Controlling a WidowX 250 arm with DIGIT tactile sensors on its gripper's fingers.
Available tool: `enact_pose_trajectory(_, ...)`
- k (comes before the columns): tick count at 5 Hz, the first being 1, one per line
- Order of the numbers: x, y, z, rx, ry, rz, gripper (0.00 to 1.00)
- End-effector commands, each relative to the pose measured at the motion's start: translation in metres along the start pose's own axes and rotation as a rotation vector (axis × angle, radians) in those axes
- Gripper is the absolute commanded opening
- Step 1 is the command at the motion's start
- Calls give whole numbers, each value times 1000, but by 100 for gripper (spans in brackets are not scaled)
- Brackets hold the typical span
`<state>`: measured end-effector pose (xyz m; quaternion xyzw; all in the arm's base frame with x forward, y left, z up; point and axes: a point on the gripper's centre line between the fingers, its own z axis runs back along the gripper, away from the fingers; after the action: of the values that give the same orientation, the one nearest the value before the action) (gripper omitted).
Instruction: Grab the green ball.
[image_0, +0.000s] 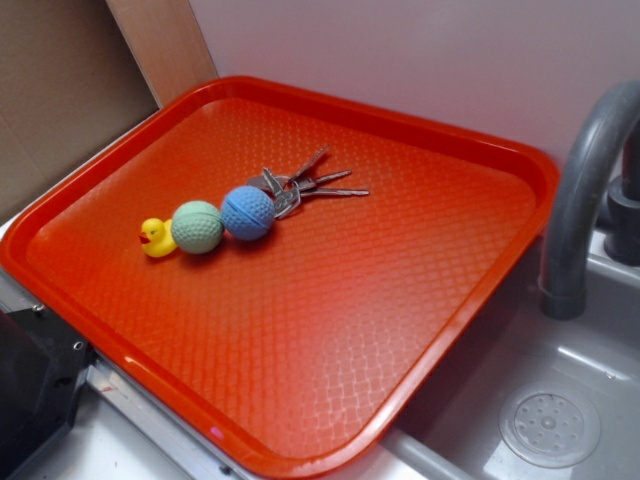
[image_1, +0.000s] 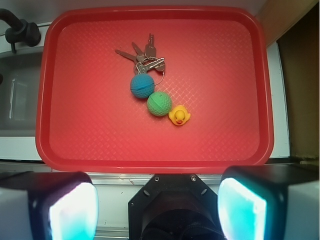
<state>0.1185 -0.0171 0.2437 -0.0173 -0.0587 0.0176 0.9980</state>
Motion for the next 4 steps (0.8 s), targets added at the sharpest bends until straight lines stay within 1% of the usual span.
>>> enact_pose_trajectory(1,0,0,0,0,0,0,100)
enact_pose_trajectory(2,21,-30,-40,-18,-31,-251,100)
enact_pose_trajectory(3,33,-24,-70,-10,-42,-455,100)
enact_pose_trajectory(4,40,-13,-112,-7,-1,-476,100)
